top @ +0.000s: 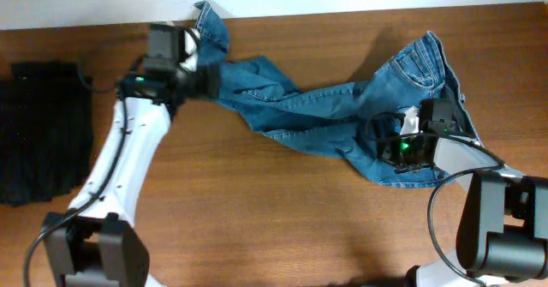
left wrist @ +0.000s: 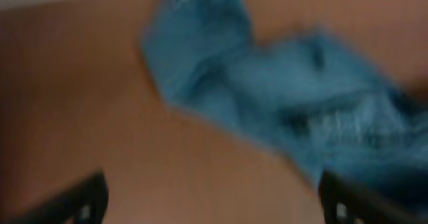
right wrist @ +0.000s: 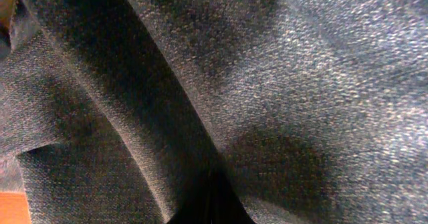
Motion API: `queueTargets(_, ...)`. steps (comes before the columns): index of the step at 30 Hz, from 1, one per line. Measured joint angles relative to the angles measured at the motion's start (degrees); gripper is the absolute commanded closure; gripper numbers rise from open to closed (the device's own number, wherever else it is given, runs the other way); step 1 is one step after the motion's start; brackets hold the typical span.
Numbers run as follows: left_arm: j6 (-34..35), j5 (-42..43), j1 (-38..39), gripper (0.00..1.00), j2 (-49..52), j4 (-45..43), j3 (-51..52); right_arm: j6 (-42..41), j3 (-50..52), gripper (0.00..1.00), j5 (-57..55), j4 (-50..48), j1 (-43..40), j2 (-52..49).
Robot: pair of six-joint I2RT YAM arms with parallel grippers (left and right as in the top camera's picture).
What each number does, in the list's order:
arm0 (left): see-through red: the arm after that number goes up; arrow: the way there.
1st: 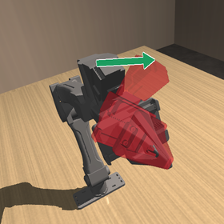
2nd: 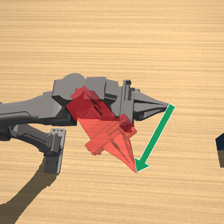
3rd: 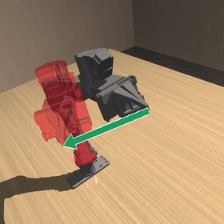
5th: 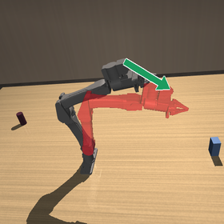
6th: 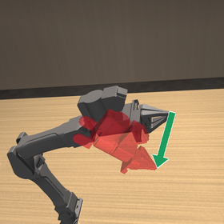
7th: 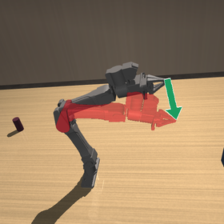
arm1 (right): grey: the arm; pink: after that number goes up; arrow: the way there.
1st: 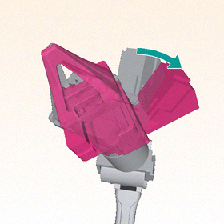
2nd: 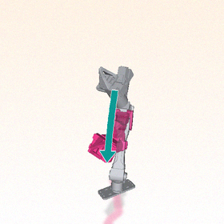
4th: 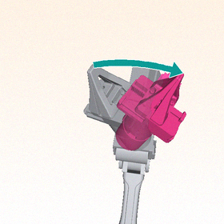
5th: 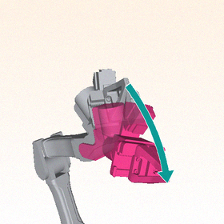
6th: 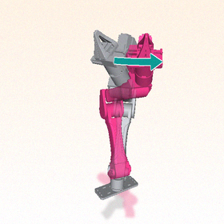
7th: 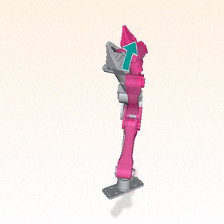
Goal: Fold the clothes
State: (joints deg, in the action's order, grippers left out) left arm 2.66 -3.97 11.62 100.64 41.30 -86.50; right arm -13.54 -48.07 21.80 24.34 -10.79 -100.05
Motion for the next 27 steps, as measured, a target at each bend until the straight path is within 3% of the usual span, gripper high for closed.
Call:
queueTargets(12, 8.79, 3.58, 5.14, 0.01, 9.01, -2.8, 4.72, 0.0, 0.04, 0.95, 0.42, 0.0, 0.0, -0.07)
queueTargets(27, 10.47, 3.58, 5.09, 0.01, 11.67, -4.42, 4.76, -0.02, 0.04, 0.95, 0.42, 0.0, 0.0, -0.07)
